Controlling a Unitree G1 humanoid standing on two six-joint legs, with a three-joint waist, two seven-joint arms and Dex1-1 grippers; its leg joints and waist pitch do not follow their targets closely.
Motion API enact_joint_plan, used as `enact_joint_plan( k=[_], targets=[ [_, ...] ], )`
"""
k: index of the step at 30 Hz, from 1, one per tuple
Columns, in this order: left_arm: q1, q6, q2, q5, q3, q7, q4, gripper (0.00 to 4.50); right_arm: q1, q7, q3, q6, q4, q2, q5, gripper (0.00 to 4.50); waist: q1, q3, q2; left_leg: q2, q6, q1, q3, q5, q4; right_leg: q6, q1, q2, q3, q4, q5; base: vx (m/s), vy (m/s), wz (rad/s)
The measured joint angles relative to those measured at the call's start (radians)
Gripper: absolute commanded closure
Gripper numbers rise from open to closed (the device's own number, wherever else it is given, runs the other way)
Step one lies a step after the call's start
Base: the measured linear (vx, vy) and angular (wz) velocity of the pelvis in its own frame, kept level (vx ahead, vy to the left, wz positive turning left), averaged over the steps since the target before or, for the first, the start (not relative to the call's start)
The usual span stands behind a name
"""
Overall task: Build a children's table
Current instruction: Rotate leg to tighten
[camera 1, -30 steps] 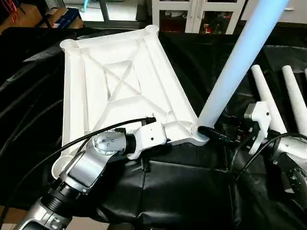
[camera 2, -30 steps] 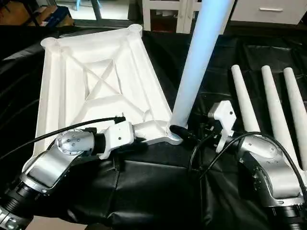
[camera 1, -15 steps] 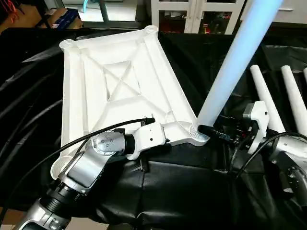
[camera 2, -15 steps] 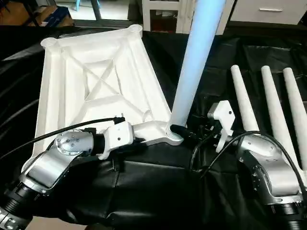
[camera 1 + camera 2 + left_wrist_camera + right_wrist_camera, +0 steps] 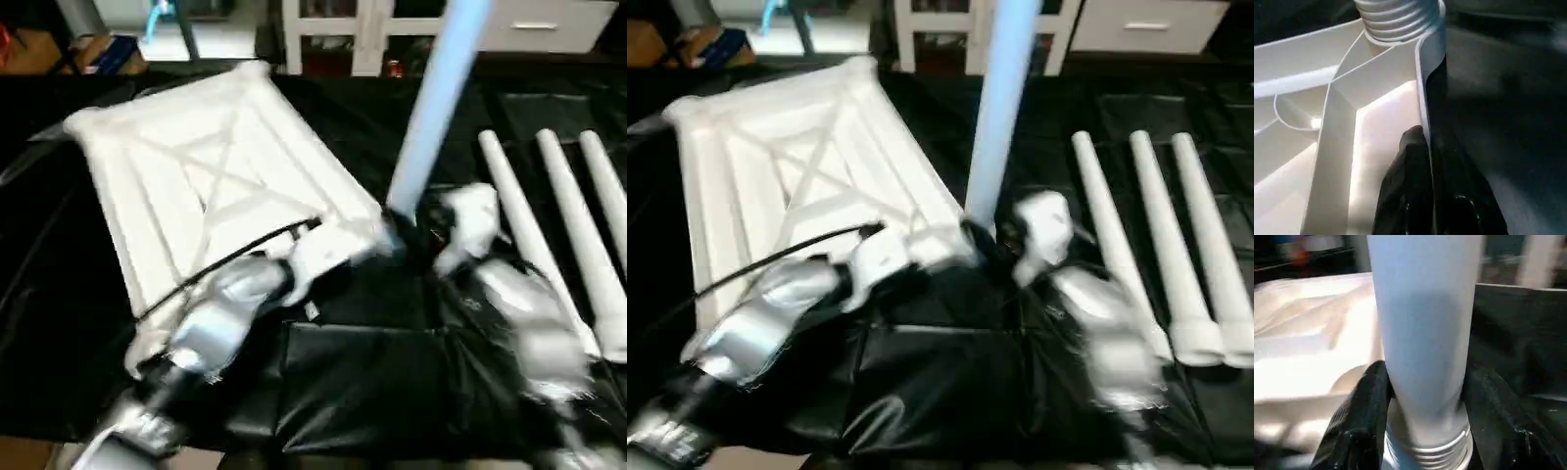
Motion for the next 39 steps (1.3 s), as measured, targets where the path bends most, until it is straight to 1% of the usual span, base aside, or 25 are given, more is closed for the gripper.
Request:
enact_joint_plan(
  k=[2, 4, 6, 7, 8, 9, 10, 11, 12, 13, 14, 15, 16, 18, 20, 22, 23, 24, 25, 26, 27, 30, 33, 39],
  targets=[
    [-0.016, 0.006, -0.026, 0.017, 0.001, 0.036, 0.026, 4.5, -0.033, -0.087, 0.0, -0.03, 0.051, 0.053, -0.027, 2.62, -0.003, 0.0, 0.0, 0.0, 0.0, 0.0, -0.001, 0.0, -0.001, 0.0, -0.001, 0.0, 0.0, -0.004, 0.0, 0.0, 0.0, 0.0],
    [-0.023, 0.006, -0.031, 0.022, 0.001, 0.044, 0.036, 4.5, -0.042, -0.122, 0.002, -0.047, 0.071, 0.072, -0.037, 2.62, -0.003, 0.0, 0.0, 0.0, 0.0, 0.0, -0.001, 0.0, -0.004, 0.0, -0.001, 0.001, -0.001, -0.01, 0.0, 0.0, 0.0, 0.0],
    [-0.022, -0.002, -0.025, 0.022, -0.001, 0.042, 0.037, 4.5, -0.042, -0.119, 0.004, -0.062, 0.078, 0.072, -0.036, 2.62, -0.003, 0.0, 0.0, -0.001, 0.0, -0.001, -0.001, 0.0, -0.003, 0.0, -0.002, 0.001, -0.001, -0.011, 0.0, 0.0, 0.0, 0.0],
    [-0.017, -0.021, -0.011, 0.022, -0.004, 0.034, 0.033, 4.5, -0.038, -0.093, 0.002, -0.068, 0.078, 0.064, -0.029, 2.07, -0.003, 0.0, 0.0, -0.001, 0.0, -0.001, -0.001, 0.0, -0.004, 0.0, -0.003, 0.001, 0.0, -0.011, 0.0, 0.0, 0.0, 0.0],
    [-0.004, -0.045, 0.008, 0.02, -0.007, 0.017, 0.018, 4.5, -0.028, -0.05, -0.001, -0.072, 0.067, 0.048, -0.014, 2.07, -0.003, 0.0, 0.0, -0.001, 0.0, -0.002, -0.001, 0.0, -0.004, 0.0, -0.004, 0.001, 0.0, -0.011, 0.0, 0.0, 0.0, 0.0],
    [0.01, -0.073, 0.034, 0.019, -0.009, -0.007, 0.002, 4.5, -0.012, -0.002, -0.002, -0.074, 0.048, 0.028, 0.0, 1.93, 0.0, 0.0, 0.0, -0.001, 0.0, -0.002, -0.001, 0.0, -0.005, 0.0, -0.004, 0.001, 0.0, -0.011, 0.0, 0.0, 0.0, 0.0],
    [0.021, -0.105, 0.053, 0.01, -0.016, -0.04, -0.01, 4.5, 0.001, 0.034, -0.002, -0.068, 0.04, 0.002, 0.013, 1.93, 0.003, 0.0, 0.002, -0.001, 0.0, -0.002, -0.001, 0.0, -0.006, 0.0, -0.004, 0.001, 0.0, -0.011, 0.0, 0.0, 0.0, 0.0],
    [0.038, -0.144, 0.083, -0.002, -0.022, -0.083, -0.031, 4.5, 0.022, 0.092, -0.003, -0.062, 0.021, -0.03, 0.031, 1.86, 0.016, 0.0, 0.004, -0.001, 0.0, -0.003, 0.0, 0.0, -0.008, -0.003, -0.004, 0.001, 0.0, -0.01, 0.003, 0.0, 0.0, 0.0],
    [0.046, -0.167, 0.103, -0.014, -0.023, -0.111, -0.04, 4.5, 0.035, 0.134, 0.0, -0.053, 0.0, -0.053, 0.045, 1.72, 0.019, 0.0, 0.004, -0.001, 0.0, -0.003, 0.002, 0.0, -0.01, -0.004, -0.004, 0.001, 0.002, -0.009, 0.008, 0.0, 0.0, 0.0],
    [0.05, -0.182, 0.115, -0.022, -0.023, -0.132, -0.044, 4.5, 0.046, 0.17, 0.0, -0.047, -0.015, -0.071, 0.058, 1.72, 0.024, 0.0, 0.004, -0.001, 0.0, -0.003, 0.005, 0.0, -0.01, -0.009, -0.004, 0.0, 0.004, -0.009, 0.019, 0.0, 0.0, 0.0],
    [0.056, -0.192, 0.125, -0.03, -0.023, -0.149, -0.052, 4.5, 0.053, 0.2, 0.0, -0.038, -0.03, -0.092, 0.071, 1.57, 0.028, 0.001, 0.004, 0.0, 0.0, -0.003, 0.007, 0.0, -0.01, -0.008, -0.005, 0.0, 0.004, -0.008, 0.023, 0.0, 0.0, 0.0],
    [0.07, -0.195, 0.14, -0.045, -0.022, -0.172, -0.069, 4.5, 0.065, 0.252, 0.001, -0.019, -0.055, -0.132, 0.089, 1.47, 0.036, 0.0, 0.008, 0.0, 0.0, -0.004, 0.007, 0.0, -0.01, -0.008, -0.005, 0.0, 0.004, -0.008, 0.024, 0.063, -0.01, 0.04],
    [0.077, -0.197, 0.147, -0.056, -0.022, -0.19, -0.083, 4.5, 0.077, 0.285, 0.003, -0.01, -0.075, -0.161, 0.1, 1.41, 0.04, -0.001, 0.01, 0.0, 0.0, -0.004, 0.007, 0.0, -0.011, -0.007, -0.005, -0.001, 0.003, -0.008, 0.023, 0.063, -0.01, 0.04],
    [0.095, -0.208, 0.17, -0.077, -0.022, -0.229, -0.115, 4.5, 0.098, 0.353, 0.011, -0.004, -0.12, -0.223, 0.113, 1.41, 0.048, -0.002, 0.014, 0.002, 0.005, -0.006, 0.01, 0.003, -0.011, -0.005, -0.006, -0.001, 0.002, -0.008, 0.018, 0.075, -0.002, 0.02],
    [0.1, -0.232, 0.19, -0.09, -0.027, -0.257, -0.123, 4.5, 0.116, 0.406, 0.012, 0.006, -0.151, -0.264, 0.137, 1.41, 0.056, -0.002, 0.014, 0.002, 0.007, -0.011, 0.01, 0.002, -0.012, -0.005, -0.011, -0.001, 0.002, -0.007, 0.018, 0.067, -0.001, 0.02],
    [0.102, -0.252, 0.2, -0.094, -0.028, -0.275, -0.123, 4.5, 0.124, 0.446, 0.01, 0.021, -0.164, -0.284, 0.161, 1.41, 0.06, -0.002, 0.014, 0.003, 0.007, -0.013, 0.01, 0.002, -0.011, -0.005, -0.013, -0.001, 0.002, -0.007, 0.017, 0.0, 0.0, 0.0],
    [0.102, -0.26, 0.204, -0.095, -0.028, -0.279, -0.122, 4.5, 0.126, 0.463, 0.008, 0.027, -0.164, -0.292, 0.172, 1.55, 0.061, -0.002, 0.014, 0.003, 0.007, -0.014, 0.01, 0.002, -0.011, -0.005, -0.014, -0.001, 0.001, -0.007, 0.017, 0.0, 0.0, 0.0],
    [0.101, -0.265, 0.205, -0.095, -0.028, -0.283, -0.12, 4.5, 0.128, 0.475, 0.005, 0.031, -0.164, -0.294, 0.178, 1.64, 0.061, -0.002, 0.014, 0.003, 0.007, -0.015, 0.01, 0.002, -0.01, -0.005, -0.014, -0.001, 0.001, -0.007, 0.017, 0.0, 0.0, 0.0],
    [0.099, -0.268, 0.205, -0.095, -0.028, -0.284, -0.116, 4.5, 0.129, 0.48, 0.005, 0.035, -0.164, -0.293, 0.182, 1.64, 0.061, -0.002, 0.015, 0.003, 0.007, -0.015, 0.01, 0.002, -0.008, -0.006, -0.014, -0.001, 0.002, -0.007, 0.017, 0.0, 0.0, 0.0],
    [0.098, -0.27, 0.205, -0.095, -0.028, -0.284, -0.113, 4.5, 0.13, 0.485, 0.005, 0.038, -0.164, -0.293, 0.185, 1.82, 0.06, -0.002, 0.015, 0.003, 0.007, -0.016, 0.01, 0.002, -0.007, -0.006, -0.014, -0.001, 0.002, -0.007, 0.017, 0.0, 0.0, 0.0],
    [0.098, -0.27, 0.205, -0.095, -0.029, -0.284, -0.112, 4.5, 0.131, 0.488, 0.005, 0.042, -0.164, -0.293, 0.188, 1.82, 0.059, -0.002, 0.015, 0.004, 0.007, -0.016, 0.01, 0.002, -0.006, -0.006, -0.013, -0.001, 0.002, -0.006, 0.017, 0.0, 0.0, 0.0],
    [0.1, -0.269, 0.205, -0.095, -0.029, -0.29, -0.113, 4.5, 0.135, 0.495, 0.005, 0.05, -0.167, -0.294, 0.193, 2.13, 0.054, -0.002, 0.015, 0.004, 0.007, -0.016, 0.01, 0.002, -0.004, -0.006, -0.012, -0.001, 0.002, -0.006, 0.017, 0.0, 0.0, 0.0],
    [0.103, -0.27, 0.206, -0.096, -0.029, -0.293, -0.115, 4.5, 0.136, 0.495, 0.005, 0.061, -0.177, -0.297, 0.192, 2.19, 0.05, -0.002, 0.015, 0.004, 0.007, -0.016, 0.011, 0.002, -0.003, -0.006, -0.011, -0.002, 0.002, -0.006, 0.018, 0.0, 0.0, 0.0],
    [0.105, -0.272, 0.208, -0.097, -0.029, -0.295, -0.116, 4.5, 0.137, 0.491, 0.005, 0.069, -0.188, -0.294, 0.183, 2.27, 0.049, -0.002, 0.015, 0.004, 0.007, -0.016, 0.01, 0.002, -0.003, -0.006, -0.011, -0.002, 0.002, -0.006, 0.017, 0.0, 0.0, 0.0]
  ],
)
